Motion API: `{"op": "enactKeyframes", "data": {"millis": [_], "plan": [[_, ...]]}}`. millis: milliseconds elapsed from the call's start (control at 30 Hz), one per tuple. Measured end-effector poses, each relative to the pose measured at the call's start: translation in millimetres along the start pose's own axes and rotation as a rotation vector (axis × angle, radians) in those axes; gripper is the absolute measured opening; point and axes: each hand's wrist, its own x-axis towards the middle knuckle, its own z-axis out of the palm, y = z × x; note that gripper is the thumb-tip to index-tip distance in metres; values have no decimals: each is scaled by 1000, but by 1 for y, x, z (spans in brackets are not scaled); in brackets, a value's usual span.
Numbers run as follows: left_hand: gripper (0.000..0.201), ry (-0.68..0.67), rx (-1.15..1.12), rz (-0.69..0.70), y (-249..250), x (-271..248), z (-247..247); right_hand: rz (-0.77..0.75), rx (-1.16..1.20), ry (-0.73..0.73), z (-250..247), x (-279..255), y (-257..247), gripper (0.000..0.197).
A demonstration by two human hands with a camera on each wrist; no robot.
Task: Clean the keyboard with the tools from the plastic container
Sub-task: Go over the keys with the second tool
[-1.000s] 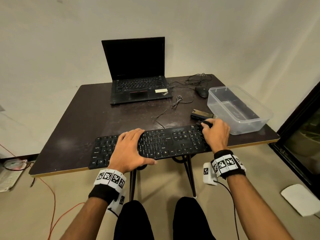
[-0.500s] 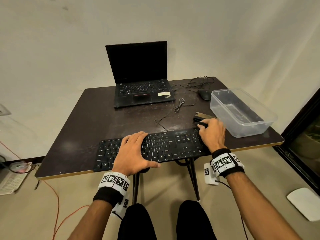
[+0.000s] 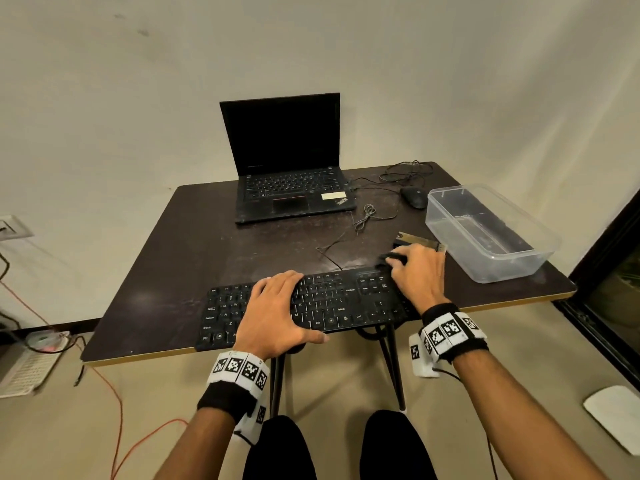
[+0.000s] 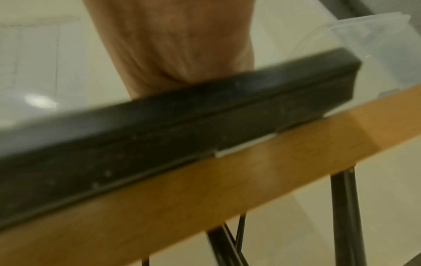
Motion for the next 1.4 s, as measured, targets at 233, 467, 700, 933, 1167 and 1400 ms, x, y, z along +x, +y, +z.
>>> {"op": "enactKeyframes", "data": {"millis": [233, 467, 700, 933, 1167, 1400], "plan": [[127, 1, -3, -2, 1, 0, -2, -119, 14, -67, 6, -8, -4, 10], [127, -1, -13, 0, 2, 0, -2, -190, 129, -121, 12, -20, -10, 6], [128, 0, -10, -2, 1, 0, -1, -215, 191, -119, 8, -27, -12, 5], [128, 12, -11, 2, 0, 1, 0, -222, 188, -118, 12, -26, -26, 6], [130, 2, 7, 0, -1, 1, 1, -151, 132, -104, 11, -10, -22, 8], [129, 2, -1, -1, -1, 0, 0, -200, 17, -93, 11, -6, -10, 9]]}}
